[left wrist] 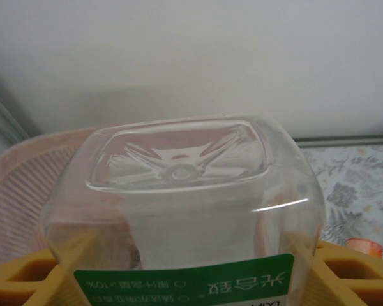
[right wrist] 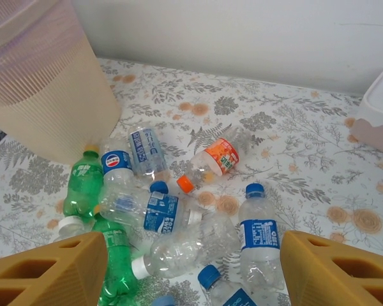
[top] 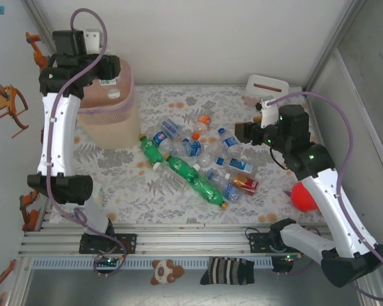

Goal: Put the plastic bottles in the bin

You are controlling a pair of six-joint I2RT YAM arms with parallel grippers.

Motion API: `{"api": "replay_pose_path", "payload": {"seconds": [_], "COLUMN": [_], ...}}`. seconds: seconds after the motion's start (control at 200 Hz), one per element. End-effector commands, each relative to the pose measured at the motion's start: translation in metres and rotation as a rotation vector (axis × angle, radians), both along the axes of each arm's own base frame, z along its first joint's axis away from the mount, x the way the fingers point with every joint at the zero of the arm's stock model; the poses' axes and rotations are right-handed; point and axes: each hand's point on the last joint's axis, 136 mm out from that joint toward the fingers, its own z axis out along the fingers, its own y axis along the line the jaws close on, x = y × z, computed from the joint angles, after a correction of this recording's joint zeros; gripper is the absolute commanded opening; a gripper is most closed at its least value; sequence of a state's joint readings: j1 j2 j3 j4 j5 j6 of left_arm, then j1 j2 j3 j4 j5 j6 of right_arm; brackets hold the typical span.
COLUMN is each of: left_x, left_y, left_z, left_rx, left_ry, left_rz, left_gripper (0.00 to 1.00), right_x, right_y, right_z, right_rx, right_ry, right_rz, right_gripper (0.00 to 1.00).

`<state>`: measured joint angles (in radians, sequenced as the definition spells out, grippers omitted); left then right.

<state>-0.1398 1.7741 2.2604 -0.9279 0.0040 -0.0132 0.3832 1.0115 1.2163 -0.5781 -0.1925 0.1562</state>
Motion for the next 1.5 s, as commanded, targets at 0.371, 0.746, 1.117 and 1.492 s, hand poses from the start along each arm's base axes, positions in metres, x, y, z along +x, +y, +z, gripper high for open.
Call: {"api": "replay_pose_path", "payload": {"seconds": [0.371,0.746,1.117,1.492], "left_x": [0.037,0.037,0.033,0.034], "left_y": [0.014,0.014,0.023,0.025], "left_z": [-0.144,-0.239,-0.274,-0.247], "left_rx": [-0.013,-0.053,-0.099,-0.116], "left_ry": [0.413,0.649,0.734,0.674], "left_rz": [-0.019,-0.023,0.007,0.008], "left_gripper": [0.6,0.65,0.73,0.81], "right_x": [-0.001,0.001,0.005,0.008], "right_y": [0.0,0.001,0.002,0.0], "right_z": [0.011,0.007,-0.001,-0.007], "right_rx": [-0.021,-0.021,-0.025,-0.038], "right_ry": [-0.029,-0.018,0.009,0.035], "right_rz": [0.008,0.012,0.0,-0.019], "right_gripper": [0.71,0.71,0.71,0.71]}}
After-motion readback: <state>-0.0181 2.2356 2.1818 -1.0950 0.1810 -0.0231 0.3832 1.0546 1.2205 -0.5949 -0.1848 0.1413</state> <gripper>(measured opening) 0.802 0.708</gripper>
